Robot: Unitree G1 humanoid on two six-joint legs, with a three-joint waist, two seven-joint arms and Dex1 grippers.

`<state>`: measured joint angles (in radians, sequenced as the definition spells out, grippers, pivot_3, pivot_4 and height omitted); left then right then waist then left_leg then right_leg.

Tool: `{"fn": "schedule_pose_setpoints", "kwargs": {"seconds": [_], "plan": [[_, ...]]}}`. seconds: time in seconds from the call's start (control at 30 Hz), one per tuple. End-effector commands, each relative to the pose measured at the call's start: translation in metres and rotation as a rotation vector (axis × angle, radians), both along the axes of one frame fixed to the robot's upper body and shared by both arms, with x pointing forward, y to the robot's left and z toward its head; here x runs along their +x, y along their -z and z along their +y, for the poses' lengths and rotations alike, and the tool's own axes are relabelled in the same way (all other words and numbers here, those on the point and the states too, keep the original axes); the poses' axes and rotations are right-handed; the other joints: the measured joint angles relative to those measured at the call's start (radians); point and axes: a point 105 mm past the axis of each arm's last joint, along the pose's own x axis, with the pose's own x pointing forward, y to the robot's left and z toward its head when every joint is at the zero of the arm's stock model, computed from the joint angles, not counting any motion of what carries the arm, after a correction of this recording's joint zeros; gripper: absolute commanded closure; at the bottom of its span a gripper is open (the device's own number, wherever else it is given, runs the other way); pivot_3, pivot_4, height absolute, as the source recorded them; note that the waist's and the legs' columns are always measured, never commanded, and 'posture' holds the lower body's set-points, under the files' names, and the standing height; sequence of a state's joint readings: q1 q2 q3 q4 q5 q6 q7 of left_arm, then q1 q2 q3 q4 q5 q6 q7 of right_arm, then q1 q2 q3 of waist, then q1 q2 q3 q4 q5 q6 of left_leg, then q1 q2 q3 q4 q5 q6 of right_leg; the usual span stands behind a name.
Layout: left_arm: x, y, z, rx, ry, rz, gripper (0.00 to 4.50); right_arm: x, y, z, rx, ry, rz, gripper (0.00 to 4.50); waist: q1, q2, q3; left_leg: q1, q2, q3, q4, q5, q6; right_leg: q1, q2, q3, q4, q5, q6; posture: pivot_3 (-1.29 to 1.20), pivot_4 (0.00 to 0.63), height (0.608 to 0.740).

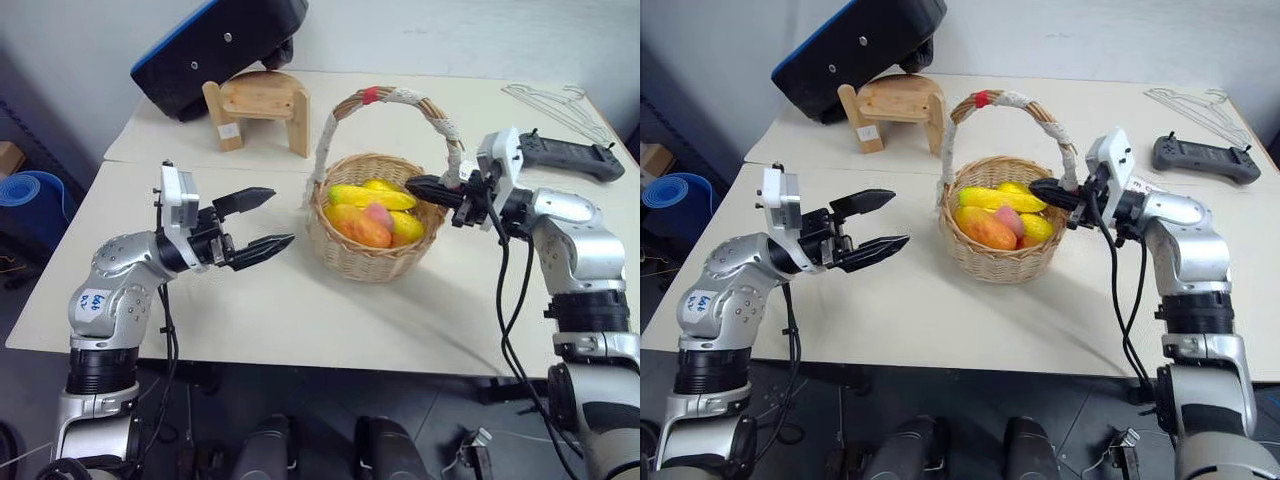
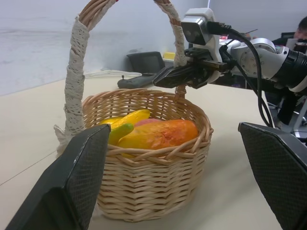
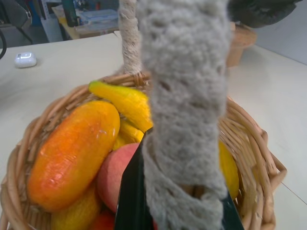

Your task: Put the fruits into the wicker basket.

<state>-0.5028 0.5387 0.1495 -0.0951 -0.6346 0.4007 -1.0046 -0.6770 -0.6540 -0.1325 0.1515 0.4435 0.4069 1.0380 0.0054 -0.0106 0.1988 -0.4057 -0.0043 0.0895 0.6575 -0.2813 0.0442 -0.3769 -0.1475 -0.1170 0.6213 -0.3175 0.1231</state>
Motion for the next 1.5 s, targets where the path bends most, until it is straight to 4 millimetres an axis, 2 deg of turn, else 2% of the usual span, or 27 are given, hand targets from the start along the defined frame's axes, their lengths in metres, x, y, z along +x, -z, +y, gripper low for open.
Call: {"fn": "schedule_pose_setpoints", "kwargs": {"seconds": [0.03,0.2,0.33,0.37,0.47,0.57,0.67,0.73,0.87,1.0,1.1,1.13,1.2,1.27,1.4,1.5], "plan": [[0.0,-0.006,-0.002,-0.002,0.023,-0.033,0.0,-0.027,-0.034,-0.02,0.046,0.079,-0.136,4.48,0.005,0.0,0.0,0.0,0.0,0.0,-0.001,0.0,0.0,0.0,0.0,0.0,0.0,0.0,0.0,0.0,0.15,0.74],[0.002,-0.003,-0.013,-0.008,0.073,-0.022,0.0,-0.07,-0.043,-0.077,0.08,0.386,-0.206,4.48,0.022,0.0,0.0,0.0,0.0,0.001,0.0,0.0,0.0,0.0,0.0,0.001,0.0,0.0,0.0,0.0,0.15,0.74],[0.005,-0.001,-0.018,-0.007,0.104,-0.017,0.0,-0.085,-0.042,-0.114,0.091,0.605,-0.242,4.48,0.02,0.0,0.0,0.001,0.0,0.002,0.0,0.0,0.0,0.001,0.0,0.002,0.0,0.001,0.001,0.0,0.15,0.74],[0.006,-0.001,-0.021,-0.006,0.117,-0.018,0.0,-0.087,-0.04,-0.129,0.101,0.686,-0.245,4.48,0.019,0.0,0.0,0.001,0.0,0.002,0.0,0.0,0.0,0.001,0.0,0.002,0.0,0.001,0.001,0.0,0.15,0.74],[0.01,-0.002,-0.027,-0.006,0.143,-0.026,0.0,-0.089,-0.027,-0.159,0.12,0.816,-0.232,4.48,0.019,0.0,0.0,0.002,0.0,0.003,0.0,0.0,0.0,0.0,0.001,0.003,0.0,0.001,0.001,0.0,0.15,0.74],[0.012,-0.004,-0.032,-0.005,0.166,-0.034,0.0,-0.084,-0.007,-0.175,0.127,0.869,-0.202,4.48,0.017,0.0,0.0,0.002,0.0,0.003,-0.001,0.0,0.001,0.0,0.001,0.003,0.0,0.001,0.001,0.0,0.15,0.74],[0.014,-0.004,-0.035,-0.002,0.176,-0.04,0.0,-0.077,0.004,-0.186,0.149,0.91,-0.173,4.48,0.015,0.001,0.0,0.002,0.0,0.004,-0.001,0.0,0.001,0.0,0.001,0.003,0.0,0.001,0.001,0.0,0.15,0.74],[0.014,-0.005,-0.036,0.002,0.179,-0.046,0.0,-0.075,0.008,-0.192,0.182,0.928,-0.149,3.99,0.012,0.001,0.0,0.002,0.0,0.004,-0.001,0.0,0.001,0.0,0.001,0.003,0.0,0.001,0.001,0.0,0.15,0.74],[0.016,-0.005,-0.032,0.009,0.166,-0.05,0.0,-0.079,0.011,-0.194,0.143,0.913,-0.137,2.77,0.012,0.001,0.0,0.002,0.0,0.004,0.0,0.001,0.001,0.0,0.001,0.004,0.0,0.001,0.001,0.0,0.15,0.74],[0.012,0.01,-0.019,0.074,0.136,-0.017,0.0,-0.105,0.0,-0.202,0.069,0.91,-0.172,1.4,0.018,0.001,0.0,0.002,0.0,0.003,-0.001,0.001,0.001,0.0,0.001,0.004,0.0,0.001,0.001,0.0,0.15,0.74],[0.012,0.022,-0.008,0.131,0.101,0.004,0.0,-0.122,-0.004,-0.196,0.0,0.837,-0.185,0.41,0.02,0.002,0.0,0.002,0.0,0.003,-0.001,0.0,0.002,0.0,0.001,0.003,-0.001,0.001,0.001,0.0,0.15,0.74],[0.011,0.027,-0.003,0.159,0.088,0.007,0.0,-0.132,-0.007,-0.189,-0.009,0.766,-0.219,0.04,0.02,0.002,0.0,0.002,0.0,0.003,-0.001,0.0,0.002,0.001,0.001,0.003,-0.001,0.001,0.001,0.0,0.15,0.74],[0.009,0.032,0.003,0.193,0.069,0.005,0.0,-0.146,-0.008,-0.182,-0.035,0.683,-0.252,0.01,0.02,0.002,0.0,0.002,0.0,0.003,-0.001,0.0,0.002,0.001,0.001,0.004,-0.001,0.001,0.001,0.0,0.15,0.74],[0.006,0.04,0.014,0.234,0.041,0.011,0.0,-0.159,0.008,-0.184,-0.132,0.641,-0.183,0.01,0.02,0.002,0.0,0.003,0.0,0.003,-0.002,-0.001,0.002,0.001,0.001,0.004,-0.003,0.001,0.001,0.0,0.15,0.74],[-0.005,0.058,0.033,0.322,-0.004,0.041,0.0,-0.188,0.052,-0.162,-0.291,0.398,0.026,0.01,0.019,0.002,0.0,0.006,0.0,0.003,-0.007,-0.002,0.001,0.002,0.0,0.007,-0.008,0.001,0.001,0.0,0.15,0.74],[-0.016,0.069,0.04,0.347,-0.032,0.064,0.0,-0.193,0.066,-0.148,-0.322,0.296,0.043,0.01,0.013,0.002,0.0,0.006,0.0,0.004,-0.008,-0.002,0.001,0.002,0.0,0.007,-0.009,0.001,0.001,0.0,0.15,0.74]]}}
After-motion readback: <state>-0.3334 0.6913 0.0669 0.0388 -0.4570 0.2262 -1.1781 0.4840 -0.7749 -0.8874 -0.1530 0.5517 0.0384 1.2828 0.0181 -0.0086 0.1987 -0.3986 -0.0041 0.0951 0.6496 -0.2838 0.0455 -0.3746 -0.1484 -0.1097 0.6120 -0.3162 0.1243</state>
